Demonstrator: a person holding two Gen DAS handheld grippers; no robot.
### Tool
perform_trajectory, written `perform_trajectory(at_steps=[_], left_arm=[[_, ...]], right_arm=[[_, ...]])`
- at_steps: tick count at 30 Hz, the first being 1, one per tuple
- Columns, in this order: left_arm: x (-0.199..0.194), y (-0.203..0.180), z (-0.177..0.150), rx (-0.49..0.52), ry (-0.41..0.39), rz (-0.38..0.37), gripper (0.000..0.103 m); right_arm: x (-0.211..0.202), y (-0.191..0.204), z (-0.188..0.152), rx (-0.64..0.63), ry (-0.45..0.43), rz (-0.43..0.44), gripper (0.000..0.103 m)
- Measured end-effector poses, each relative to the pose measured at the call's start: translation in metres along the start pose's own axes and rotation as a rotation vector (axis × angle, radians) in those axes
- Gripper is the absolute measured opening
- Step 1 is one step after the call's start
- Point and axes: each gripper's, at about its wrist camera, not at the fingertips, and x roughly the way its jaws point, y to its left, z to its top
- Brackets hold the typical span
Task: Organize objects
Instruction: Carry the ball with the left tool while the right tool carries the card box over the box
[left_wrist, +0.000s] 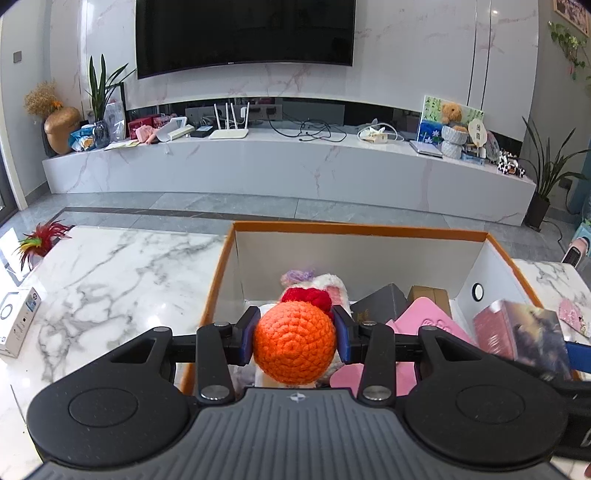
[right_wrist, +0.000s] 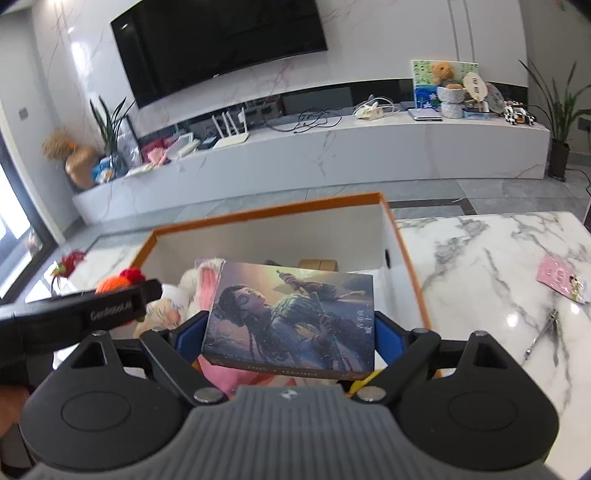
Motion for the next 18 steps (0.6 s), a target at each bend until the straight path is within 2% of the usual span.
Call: perform_trajectory(at_steps=[8,18], left_arm=[[0.009,-0.011,-0.007,0.031,0.047,0.008,0.047],[0.013,-0.012,-0.010,0.046,0.087,0.024,0.047]], right_arm=[[0.023,-0.001,-0.005,-0.032,0.058,-0.009,0.090],[0.028,-0.002,-0.011,-0.050,0.078,-0.027,0.090]])
